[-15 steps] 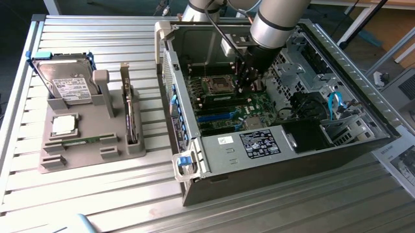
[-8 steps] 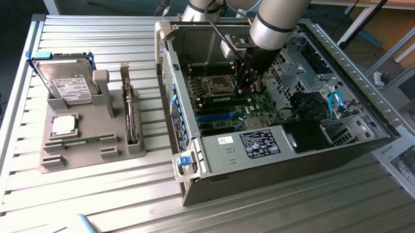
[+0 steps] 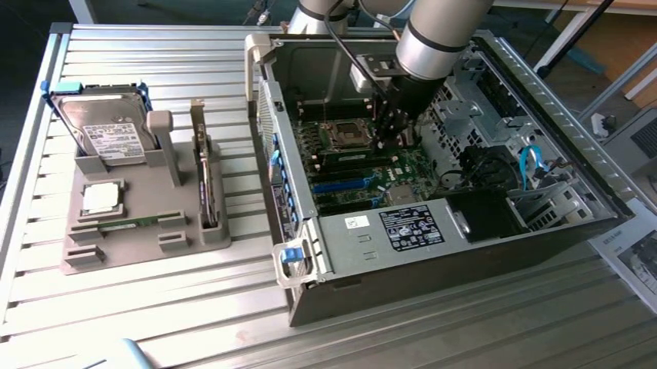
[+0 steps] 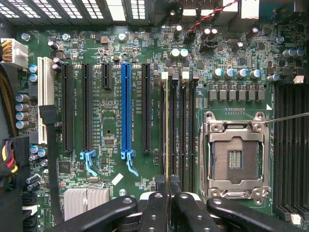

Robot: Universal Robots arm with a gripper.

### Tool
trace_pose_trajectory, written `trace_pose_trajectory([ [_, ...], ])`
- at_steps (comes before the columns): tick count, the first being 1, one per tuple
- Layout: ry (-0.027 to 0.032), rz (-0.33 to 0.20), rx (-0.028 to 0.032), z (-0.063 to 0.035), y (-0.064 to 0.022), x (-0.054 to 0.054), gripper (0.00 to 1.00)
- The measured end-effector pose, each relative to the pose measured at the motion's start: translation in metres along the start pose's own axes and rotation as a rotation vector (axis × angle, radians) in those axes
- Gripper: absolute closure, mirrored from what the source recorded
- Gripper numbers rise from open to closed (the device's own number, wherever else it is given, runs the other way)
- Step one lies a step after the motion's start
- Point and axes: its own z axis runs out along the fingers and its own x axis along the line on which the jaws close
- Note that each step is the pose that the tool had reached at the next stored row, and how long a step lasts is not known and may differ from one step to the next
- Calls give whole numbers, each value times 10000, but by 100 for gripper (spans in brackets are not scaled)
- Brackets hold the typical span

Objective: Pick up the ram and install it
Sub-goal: 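Insert the ram into the slot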

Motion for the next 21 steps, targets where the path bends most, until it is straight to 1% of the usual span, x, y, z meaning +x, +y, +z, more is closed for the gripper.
trace_pose_trajectory([
  [7,0,-1,1,4,18,0,88],
  [21,1,-1,1,43,19,1,88],
])
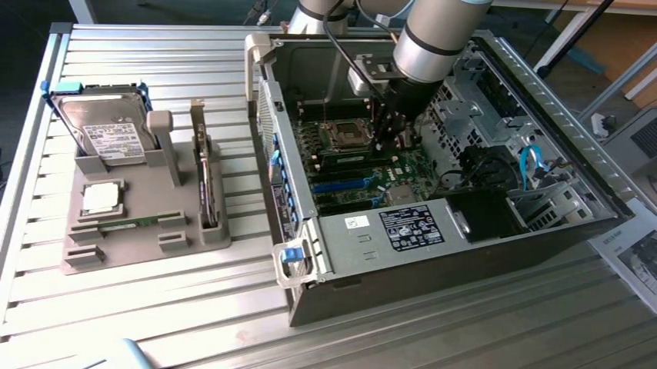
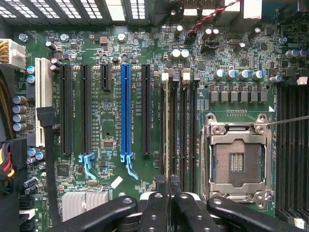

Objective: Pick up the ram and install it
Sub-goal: 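Insert the ram into the slot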

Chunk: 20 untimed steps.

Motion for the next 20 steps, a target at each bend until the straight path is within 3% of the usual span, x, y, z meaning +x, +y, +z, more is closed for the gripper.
trace_pose_trajectory([
  [20,-2,55,2,6,0,0,88],
])
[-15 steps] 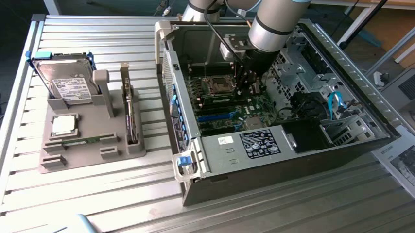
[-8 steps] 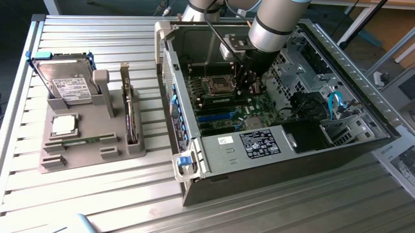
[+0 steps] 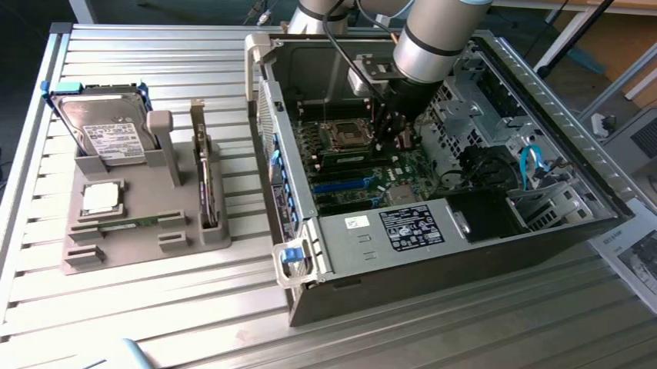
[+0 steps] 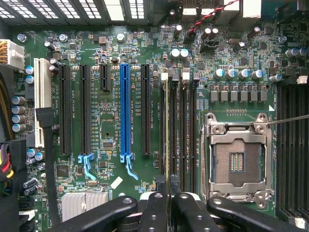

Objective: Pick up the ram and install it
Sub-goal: 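Insert the ram into the slot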

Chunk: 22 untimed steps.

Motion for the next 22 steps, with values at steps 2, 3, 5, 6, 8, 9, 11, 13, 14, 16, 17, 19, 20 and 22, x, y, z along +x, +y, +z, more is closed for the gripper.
trace_pose_trajectory([
  [2,0,1,0,1,-3,0,88],
  [3,0,1,0,1,-5,0,88],
  [5,-1,0,0,1,-5,0,88],
  [6,-1,-1,0,1,-4,0,88],
  [8,0,0,0,1,0,0,88],
  [9,-1,0,0,2,0,0,88],
  [11,-1,4,0,1,1,2,88],
  [13,-1,10,0,1,1,2,88],
  [14,-1,17,0,1,1,2,88],
  [16,-2,35,1,1,1,2,88],
  [17,-2,49,2,1,0,2,88],
  [19,-1,42,1,3,-1,2,88],
  [20,0,16,0,5,-1,-6,88],
  [22,0,16,1,5,-1,-6,88],
])
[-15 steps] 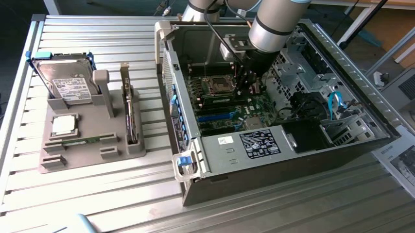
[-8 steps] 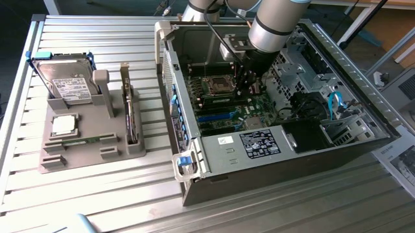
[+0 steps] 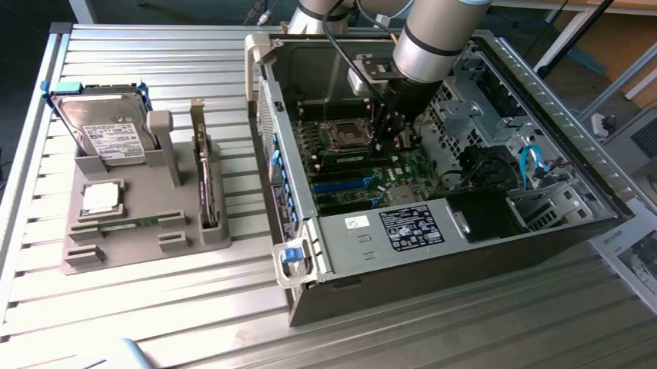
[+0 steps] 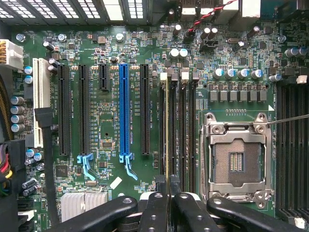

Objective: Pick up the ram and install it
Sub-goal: 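Insert the ram into the slot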

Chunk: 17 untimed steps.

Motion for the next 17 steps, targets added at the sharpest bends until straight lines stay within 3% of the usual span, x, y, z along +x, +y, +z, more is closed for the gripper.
trace_pose_trajectory([
  [17,-5,0,2,8,0,0,88],
])
